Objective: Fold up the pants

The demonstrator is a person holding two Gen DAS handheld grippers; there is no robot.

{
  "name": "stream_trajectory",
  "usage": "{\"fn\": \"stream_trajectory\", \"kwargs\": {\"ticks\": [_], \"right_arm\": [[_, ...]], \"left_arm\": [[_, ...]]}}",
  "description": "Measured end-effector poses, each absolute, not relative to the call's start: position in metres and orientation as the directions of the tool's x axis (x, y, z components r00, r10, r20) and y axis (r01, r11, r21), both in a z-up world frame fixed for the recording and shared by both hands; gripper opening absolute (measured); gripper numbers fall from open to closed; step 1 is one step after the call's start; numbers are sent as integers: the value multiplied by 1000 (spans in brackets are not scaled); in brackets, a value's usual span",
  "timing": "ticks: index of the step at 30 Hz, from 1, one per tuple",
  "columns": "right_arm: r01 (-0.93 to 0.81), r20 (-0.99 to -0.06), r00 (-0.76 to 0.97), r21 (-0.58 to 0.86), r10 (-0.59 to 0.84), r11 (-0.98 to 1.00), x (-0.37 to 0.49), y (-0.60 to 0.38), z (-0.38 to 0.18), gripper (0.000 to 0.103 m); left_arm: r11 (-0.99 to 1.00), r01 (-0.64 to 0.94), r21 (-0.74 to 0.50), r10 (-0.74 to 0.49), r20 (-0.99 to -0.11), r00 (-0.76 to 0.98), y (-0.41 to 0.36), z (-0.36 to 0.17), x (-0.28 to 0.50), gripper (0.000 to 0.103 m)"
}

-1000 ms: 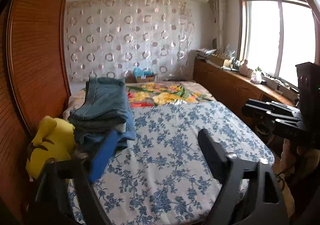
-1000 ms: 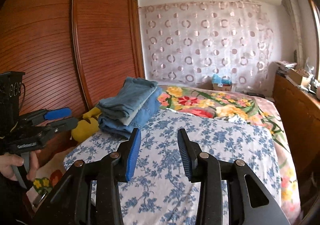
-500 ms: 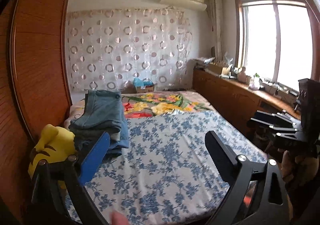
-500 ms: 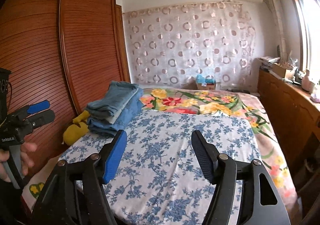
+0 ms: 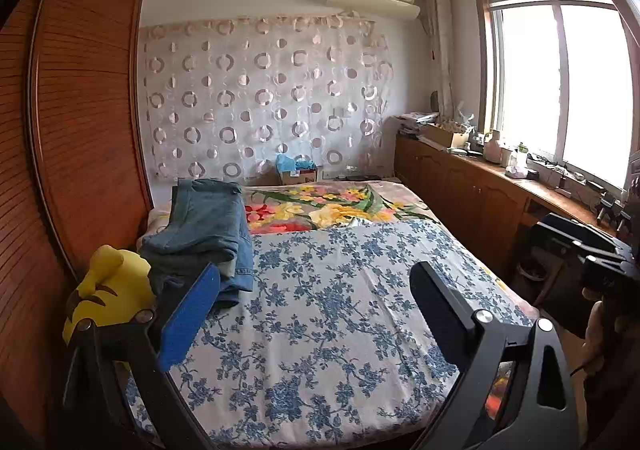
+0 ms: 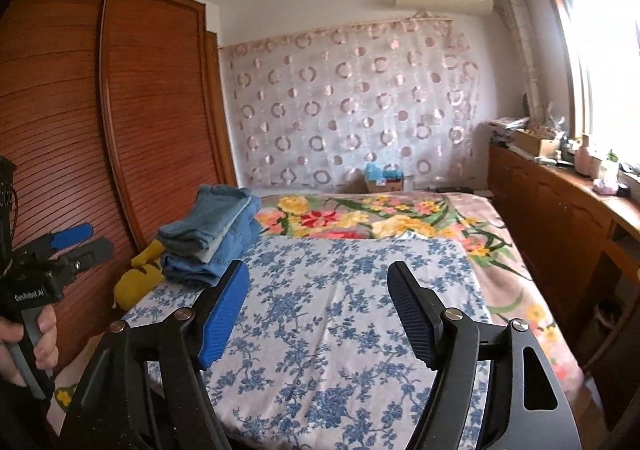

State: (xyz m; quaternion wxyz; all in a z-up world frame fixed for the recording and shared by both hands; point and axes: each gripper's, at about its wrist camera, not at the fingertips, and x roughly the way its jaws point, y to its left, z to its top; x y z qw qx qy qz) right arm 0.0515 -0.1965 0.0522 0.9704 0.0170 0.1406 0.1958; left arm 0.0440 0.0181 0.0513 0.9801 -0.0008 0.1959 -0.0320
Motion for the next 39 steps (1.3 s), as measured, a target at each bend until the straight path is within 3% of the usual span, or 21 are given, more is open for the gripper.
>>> {"fn": "stream_trajectory", "kwargs": {"ticks": [9,39], "right_arm": [[-312,-252,912,85,323,946,39,-189,44,81],[-303,-285,906,77,312,950,44,-196,38,81]], "left_arm": [[998,56,-5,-53,-402,914,4,46,45,96],[999,32,-8,-33,-413,910,3,29,43,96]]}}
